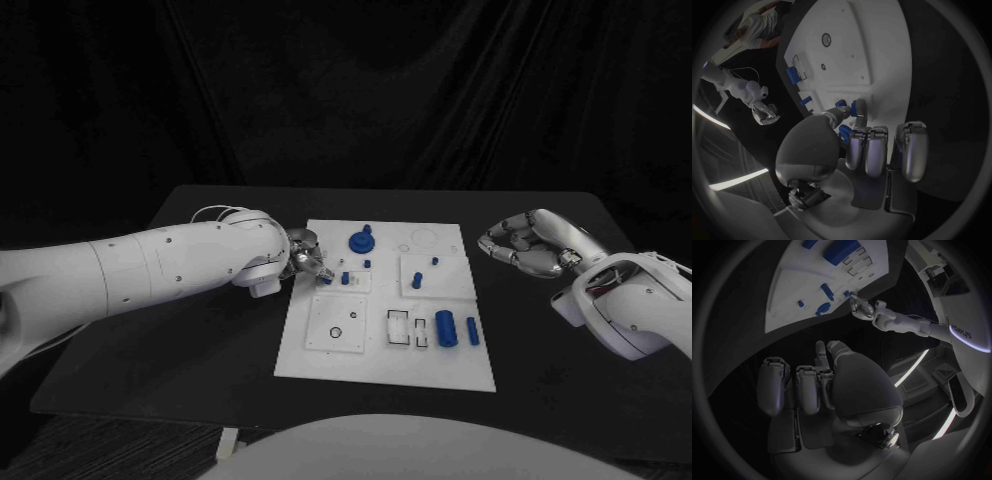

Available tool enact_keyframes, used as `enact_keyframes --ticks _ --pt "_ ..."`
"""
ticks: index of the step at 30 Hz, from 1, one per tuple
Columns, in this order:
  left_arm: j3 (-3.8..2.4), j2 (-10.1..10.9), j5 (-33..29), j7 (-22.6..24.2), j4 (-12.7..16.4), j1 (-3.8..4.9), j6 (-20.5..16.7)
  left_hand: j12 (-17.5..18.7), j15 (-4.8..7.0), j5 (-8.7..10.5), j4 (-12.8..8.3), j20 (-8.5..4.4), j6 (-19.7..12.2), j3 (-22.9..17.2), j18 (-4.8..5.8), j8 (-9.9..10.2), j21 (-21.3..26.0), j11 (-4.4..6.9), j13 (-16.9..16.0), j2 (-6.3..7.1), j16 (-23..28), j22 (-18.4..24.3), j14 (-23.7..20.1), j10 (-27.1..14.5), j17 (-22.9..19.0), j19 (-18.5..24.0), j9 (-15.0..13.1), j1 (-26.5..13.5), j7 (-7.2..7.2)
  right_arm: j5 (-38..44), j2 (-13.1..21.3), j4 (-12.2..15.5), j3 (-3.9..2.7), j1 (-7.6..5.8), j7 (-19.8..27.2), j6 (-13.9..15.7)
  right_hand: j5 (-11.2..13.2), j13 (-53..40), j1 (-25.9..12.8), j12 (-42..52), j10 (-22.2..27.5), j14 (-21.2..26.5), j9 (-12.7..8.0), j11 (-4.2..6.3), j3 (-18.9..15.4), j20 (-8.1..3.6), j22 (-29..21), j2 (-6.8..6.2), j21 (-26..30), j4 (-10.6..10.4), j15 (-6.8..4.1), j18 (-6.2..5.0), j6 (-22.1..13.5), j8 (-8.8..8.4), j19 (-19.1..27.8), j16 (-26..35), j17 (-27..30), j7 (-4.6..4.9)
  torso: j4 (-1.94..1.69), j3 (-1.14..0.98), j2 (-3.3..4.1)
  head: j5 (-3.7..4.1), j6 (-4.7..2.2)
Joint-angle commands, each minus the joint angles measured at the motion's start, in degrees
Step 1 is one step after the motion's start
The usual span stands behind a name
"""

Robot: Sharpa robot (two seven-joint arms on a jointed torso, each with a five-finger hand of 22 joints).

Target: Assemble the parts on the task board

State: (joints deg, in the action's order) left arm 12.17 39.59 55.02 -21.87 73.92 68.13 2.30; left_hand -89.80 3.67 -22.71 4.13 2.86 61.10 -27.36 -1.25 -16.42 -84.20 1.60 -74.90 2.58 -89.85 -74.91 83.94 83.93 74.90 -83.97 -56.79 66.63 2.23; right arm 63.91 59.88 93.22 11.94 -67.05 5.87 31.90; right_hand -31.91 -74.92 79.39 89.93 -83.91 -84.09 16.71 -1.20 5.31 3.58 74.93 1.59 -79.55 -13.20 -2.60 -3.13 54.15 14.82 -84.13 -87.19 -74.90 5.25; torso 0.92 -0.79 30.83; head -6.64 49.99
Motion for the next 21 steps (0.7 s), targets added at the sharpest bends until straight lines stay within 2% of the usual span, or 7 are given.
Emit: enact_keyframes --ticks 1,9,21 --pt "0.02 0.04 -0.13 3.08 0.24 -0.16 -4.35 -0.20 0.14 -0.70 -1.65 -0.16 0.16 -1.19 -0.42 0.32 -0.08 0.05 -15.10 0.21 -0.15 -12.88 6.06 6.07 15.10 -1.03 0.00 0.56 -0.35 0.08 -0.02 -0.03 -0.03 0.15 -1.05 -0.11 -0.22 -15.08 0.60 0.07 -6.09 -5.14 -0.09 0.37 0.32 -0.42 11.64 -0.04 0.23 -0.17 -0.45 0.55 0.49 -0.34 -1.83 0.18 -11.90 0.06 0.00 -0.02 -0.02 -0.06 0.01" --pt "0.02 0.16 3.08 4.30 0.45 -0.15 -5.10 -0.20 0.13 -0.84 -1.81 -0.16 0.11 -1.12 -0.39 0.37 -0.17 0.02 -15.10 0.50 -0.15 -12.91 6.06 6.07 15.10 -1.10 0.03 0.56 -0.29 0.08 -0.05 -0.08 -0.03 0.15 -1.18 -0.14 -0.22 -15.08 0.60 0.07 -6.09 -5.14 -0.09 0.37 0.32 -0.42 11.64 -0.04 0.23 -0.17 -0.45 0.55 0.49 -0.34 -1.83 0.18 -11.90 0.06 0.00 -0.01 -0.01 -0.06 0.01" --pt "0.02 0.26 3.94 2.85 0.41 -0.15 -2.29 -0.20 0.13 -0.71 -1.77 -0.16 0.15 -1.07 -0.42 0.38 -0.10 0.00 -15.10 0.53 -0.15 -12.88 6.06 6.07 15.10 -1.05 0.05 0.49 -0.28 0.08 -0.08 -0.07 -0.03 0.17 -1.27 -0.18 -0.25 -15.08 0.63 0.07 -6.09 -5.13 -0.09 0.36 0.41 -0.42 11.62 -0.03 0.28 -0.12 -0.45 0.54 0.49 -0.34 -1.81 0.20 -11.87 0.07 0.02 -0.01 0.01 -0.03 0.01"
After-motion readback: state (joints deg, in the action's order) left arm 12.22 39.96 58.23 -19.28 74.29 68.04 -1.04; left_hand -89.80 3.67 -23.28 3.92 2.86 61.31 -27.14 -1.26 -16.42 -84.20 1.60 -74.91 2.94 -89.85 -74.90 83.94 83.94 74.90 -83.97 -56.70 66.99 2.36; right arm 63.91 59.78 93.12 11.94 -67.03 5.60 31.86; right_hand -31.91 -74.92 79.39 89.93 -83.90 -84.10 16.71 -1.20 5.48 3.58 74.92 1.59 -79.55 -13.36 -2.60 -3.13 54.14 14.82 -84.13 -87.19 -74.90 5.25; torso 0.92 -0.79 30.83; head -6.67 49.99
